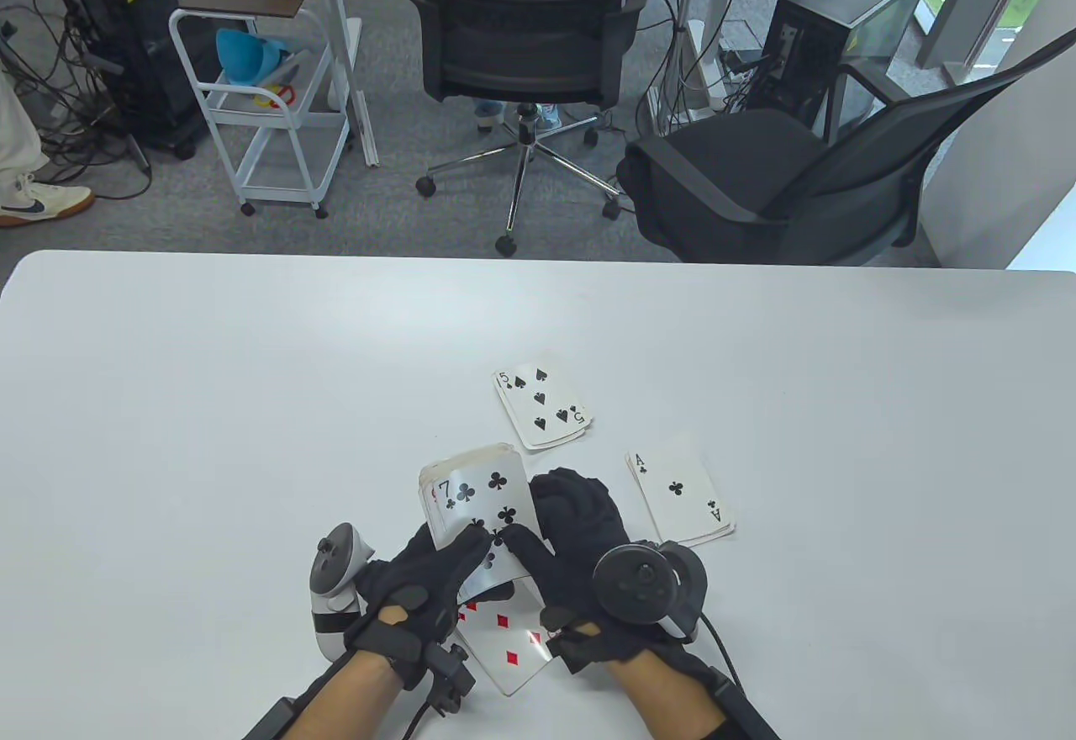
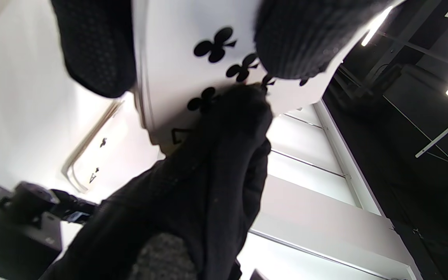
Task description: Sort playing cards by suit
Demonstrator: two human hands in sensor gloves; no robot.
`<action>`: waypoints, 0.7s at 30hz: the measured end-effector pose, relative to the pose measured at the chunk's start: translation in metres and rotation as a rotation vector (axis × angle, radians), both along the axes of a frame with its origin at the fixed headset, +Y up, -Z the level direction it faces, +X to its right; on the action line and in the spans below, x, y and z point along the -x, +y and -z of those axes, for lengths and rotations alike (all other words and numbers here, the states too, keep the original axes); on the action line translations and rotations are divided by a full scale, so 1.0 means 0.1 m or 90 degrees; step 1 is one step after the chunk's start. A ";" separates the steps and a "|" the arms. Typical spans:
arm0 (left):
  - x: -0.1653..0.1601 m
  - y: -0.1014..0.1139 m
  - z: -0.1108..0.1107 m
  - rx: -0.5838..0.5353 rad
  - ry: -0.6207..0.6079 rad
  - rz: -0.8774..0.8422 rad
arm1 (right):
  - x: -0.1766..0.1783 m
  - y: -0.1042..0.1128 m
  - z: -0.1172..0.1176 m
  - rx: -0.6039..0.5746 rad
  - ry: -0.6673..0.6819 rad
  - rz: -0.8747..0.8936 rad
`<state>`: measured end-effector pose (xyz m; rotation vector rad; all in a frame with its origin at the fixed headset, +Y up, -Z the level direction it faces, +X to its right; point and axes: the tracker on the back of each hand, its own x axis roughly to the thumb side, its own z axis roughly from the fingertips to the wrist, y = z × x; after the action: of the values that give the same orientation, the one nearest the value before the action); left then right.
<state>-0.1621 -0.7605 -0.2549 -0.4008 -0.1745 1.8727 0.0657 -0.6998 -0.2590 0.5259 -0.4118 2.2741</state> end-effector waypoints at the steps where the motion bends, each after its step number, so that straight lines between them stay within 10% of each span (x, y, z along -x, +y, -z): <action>1: 0.00 0.00 0.00 0.001 -0.001 0.000 | -0.01 0.00 0.01 0.000 -0.002 -0.001; 21: 0.04 0.02 0.02 -0.007 0.003 -0.020 | -0.48 0.12 0.15 -0.039 -0.127 0.066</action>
<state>-0.1657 -0.7582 -0.2572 -0.3877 -0.1885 1.9029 0.1135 -0.6883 -0.2736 0.3001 -0.5958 2.2262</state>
